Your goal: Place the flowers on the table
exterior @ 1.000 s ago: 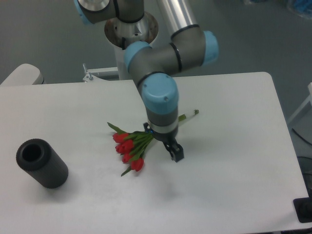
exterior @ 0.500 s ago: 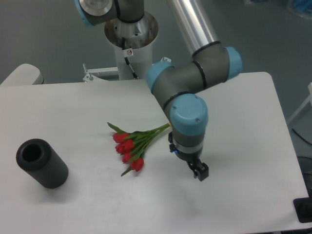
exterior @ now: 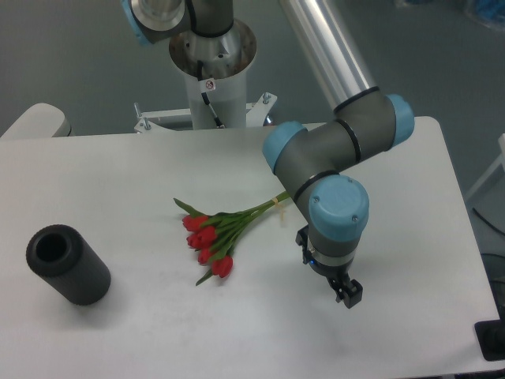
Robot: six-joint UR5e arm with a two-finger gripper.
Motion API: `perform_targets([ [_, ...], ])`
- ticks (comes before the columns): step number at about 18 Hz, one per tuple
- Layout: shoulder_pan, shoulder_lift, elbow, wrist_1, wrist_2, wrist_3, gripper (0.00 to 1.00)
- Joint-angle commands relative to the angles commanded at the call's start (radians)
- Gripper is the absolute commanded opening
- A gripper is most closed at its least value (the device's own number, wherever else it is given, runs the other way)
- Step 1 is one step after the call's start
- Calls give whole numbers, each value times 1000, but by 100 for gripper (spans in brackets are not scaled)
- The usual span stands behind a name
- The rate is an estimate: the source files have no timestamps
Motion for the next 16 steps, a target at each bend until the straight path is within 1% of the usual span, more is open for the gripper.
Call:
perform_targets([
  [3,5,-5,9,-2,-2,2,100],
  [16,8,-5,5,0,-8,0,100],
])
